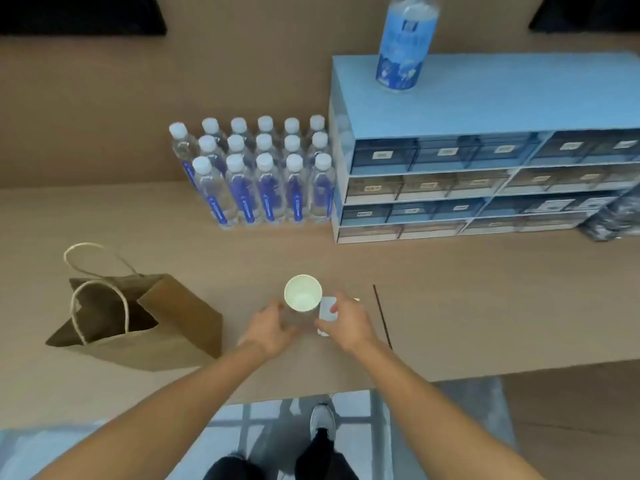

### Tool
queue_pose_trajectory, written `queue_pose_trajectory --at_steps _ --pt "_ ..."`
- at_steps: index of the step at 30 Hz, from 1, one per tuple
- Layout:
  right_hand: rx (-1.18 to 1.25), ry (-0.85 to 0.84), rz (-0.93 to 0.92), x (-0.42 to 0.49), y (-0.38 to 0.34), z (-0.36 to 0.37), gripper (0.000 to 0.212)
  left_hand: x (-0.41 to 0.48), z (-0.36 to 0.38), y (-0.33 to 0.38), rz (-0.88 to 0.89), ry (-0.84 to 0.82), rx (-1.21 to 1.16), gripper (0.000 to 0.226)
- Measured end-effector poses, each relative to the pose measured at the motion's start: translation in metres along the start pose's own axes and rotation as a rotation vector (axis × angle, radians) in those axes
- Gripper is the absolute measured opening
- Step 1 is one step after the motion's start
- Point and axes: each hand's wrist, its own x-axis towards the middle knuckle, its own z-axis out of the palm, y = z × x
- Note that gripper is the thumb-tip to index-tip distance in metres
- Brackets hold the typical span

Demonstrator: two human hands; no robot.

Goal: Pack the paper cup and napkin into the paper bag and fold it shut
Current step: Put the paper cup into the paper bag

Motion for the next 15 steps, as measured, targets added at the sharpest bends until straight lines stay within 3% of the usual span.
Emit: queue_pose_trajectory --at_steps 3,7,11,15 --pt "0.212 -0.031 -0.108 0.013 -0.009 0.011 0.066 0.014 0.002 0.003 0.1 0.046 -0.305 0.06" --pt "0.355 -0.074 -0.11 0.021 -0.02 0.007 0.055 0.015 -0.006 0.004 0.115 0.048 -0.465 0.052" --pt "0.364 -0.142 -0.196 0.007 -0.042 -0.026 0.061 -0.013 -0.036 0.014 0.229 0.04 -0.493 0.052" --pt "0.113 -0.237 -0.422 -0.031 -0.096 -0.078 0.074 -0.076 -0.097 0.027 0.41 0.043 -0.322 0.053"
